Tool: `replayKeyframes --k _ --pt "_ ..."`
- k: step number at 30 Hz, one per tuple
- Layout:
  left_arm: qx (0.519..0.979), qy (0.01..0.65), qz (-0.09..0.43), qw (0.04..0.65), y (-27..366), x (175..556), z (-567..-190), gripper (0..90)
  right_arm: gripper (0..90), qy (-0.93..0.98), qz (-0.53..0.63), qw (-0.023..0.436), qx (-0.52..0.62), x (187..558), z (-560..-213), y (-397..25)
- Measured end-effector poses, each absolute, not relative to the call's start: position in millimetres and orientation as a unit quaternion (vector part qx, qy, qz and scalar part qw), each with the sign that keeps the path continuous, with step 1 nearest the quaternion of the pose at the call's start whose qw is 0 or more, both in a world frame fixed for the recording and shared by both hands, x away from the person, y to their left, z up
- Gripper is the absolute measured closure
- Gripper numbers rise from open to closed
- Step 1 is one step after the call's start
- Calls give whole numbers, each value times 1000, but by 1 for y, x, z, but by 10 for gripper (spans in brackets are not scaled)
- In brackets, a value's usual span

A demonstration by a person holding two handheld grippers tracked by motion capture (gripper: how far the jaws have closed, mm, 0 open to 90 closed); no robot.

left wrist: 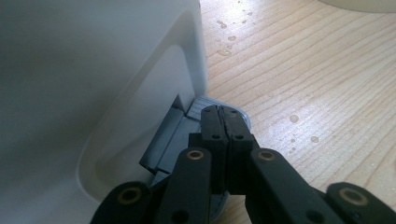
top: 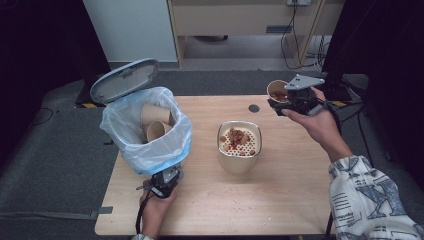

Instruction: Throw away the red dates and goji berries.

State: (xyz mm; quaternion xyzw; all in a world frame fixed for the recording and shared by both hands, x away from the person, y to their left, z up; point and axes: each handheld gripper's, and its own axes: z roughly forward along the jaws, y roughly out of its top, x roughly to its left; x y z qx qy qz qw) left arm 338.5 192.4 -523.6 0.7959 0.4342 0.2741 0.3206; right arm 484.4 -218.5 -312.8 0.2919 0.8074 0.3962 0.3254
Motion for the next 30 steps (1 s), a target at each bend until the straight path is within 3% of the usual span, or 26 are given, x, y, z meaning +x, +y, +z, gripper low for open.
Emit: replayKeyframes --k 18,30 --pt "794 436 274 323 192 339 -524 881 325 824 370 353 245 481 -302 -189" --pt "795 435 276 321 192 339 -524 881 323 831 379 343 221 476 -298 -171"
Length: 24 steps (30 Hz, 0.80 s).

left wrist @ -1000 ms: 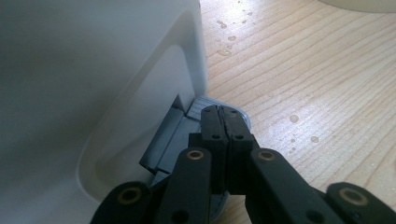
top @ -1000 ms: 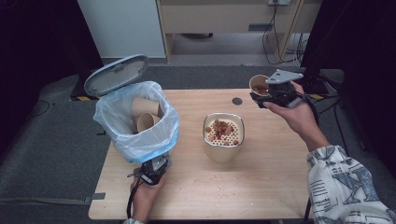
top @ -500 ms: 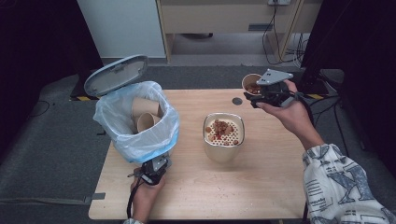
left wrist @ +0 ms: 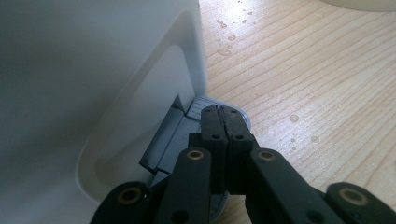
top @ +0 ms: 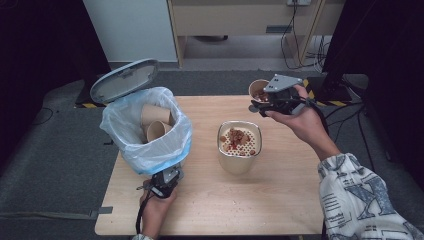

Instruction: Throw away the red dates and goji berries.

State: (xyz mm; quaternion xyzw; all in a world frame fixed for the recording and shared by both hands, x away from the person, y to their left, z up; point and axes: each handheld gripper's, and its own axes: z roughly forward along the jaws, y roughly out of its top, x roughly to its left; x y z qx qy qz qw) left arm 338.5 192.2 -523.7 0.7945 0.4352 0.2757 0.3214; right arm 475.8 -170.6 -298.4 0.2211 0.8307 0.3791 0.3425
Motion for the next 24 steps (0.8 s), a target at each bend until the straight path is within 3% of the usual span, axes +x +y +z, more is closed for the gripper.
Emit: replayKeyframes --k 24 --pt "792 439 272 325 192 338 -524 881 322 841 327 397 169 468 -298 -151"
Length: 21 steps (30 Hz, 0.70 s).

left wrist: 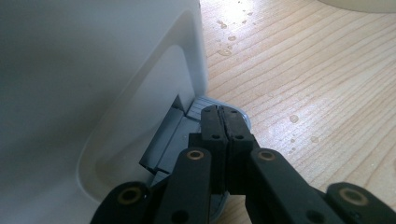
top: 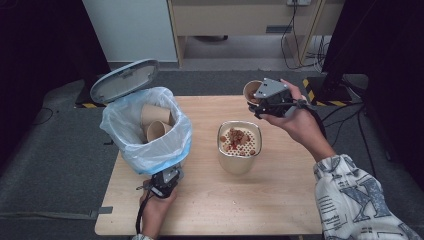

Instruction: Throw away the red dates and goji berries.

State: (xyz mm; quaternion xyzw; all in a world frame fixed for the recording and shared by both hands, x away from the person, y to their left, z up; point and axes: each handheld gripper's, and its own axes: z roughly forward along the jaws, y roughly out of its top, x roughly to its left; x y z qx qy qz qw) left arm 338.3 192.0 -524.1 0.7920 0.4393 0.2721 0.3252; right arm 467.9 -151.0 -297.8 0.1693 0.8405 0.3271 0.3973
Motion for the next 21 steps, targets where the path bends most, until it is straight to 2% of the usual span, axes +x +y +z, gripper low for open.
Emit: replayKeyframes --k 21 --pt "793 439 270 326 193 339 -524 881 324 845 300 424 126 461 -286 -149"
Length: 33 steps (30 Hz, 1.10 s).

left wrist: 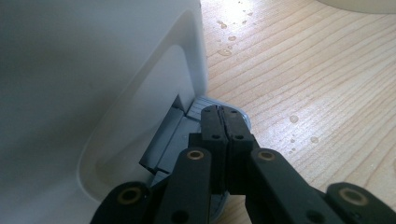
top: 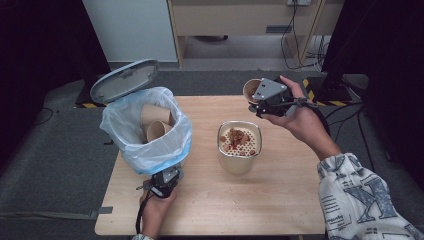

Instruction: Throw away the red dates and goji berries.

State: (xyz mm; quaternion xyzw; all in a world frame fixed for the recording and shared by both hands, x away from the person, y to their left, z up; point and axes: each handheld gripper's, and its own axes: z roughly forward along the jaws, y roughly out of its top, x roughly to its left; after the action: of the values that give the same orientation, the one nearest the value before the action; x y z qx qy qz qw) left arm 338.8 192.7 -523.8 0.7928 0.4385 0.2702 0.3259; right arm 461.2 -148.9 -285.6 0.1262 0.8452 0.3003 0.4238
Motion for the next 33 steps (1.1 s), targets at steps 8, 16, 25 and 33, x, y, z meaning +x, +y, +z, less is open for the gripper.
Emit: replayKeyframes --k 8,16,25,33 --pt "792 439 270 326 192 339 -524 881 324 847 292 430 116 459 -283 -148" --pt "792 439 270 326 192 339 -524 881 325 848 281 434 116 461 -286 -149" --pt "794 438 270 325 193 339 -524 881 326 852 269 435 108 462 -287 -147" --pt "794 437 269 325 193 339 -524 881 329 853 250 448 94 462 -288 -143"
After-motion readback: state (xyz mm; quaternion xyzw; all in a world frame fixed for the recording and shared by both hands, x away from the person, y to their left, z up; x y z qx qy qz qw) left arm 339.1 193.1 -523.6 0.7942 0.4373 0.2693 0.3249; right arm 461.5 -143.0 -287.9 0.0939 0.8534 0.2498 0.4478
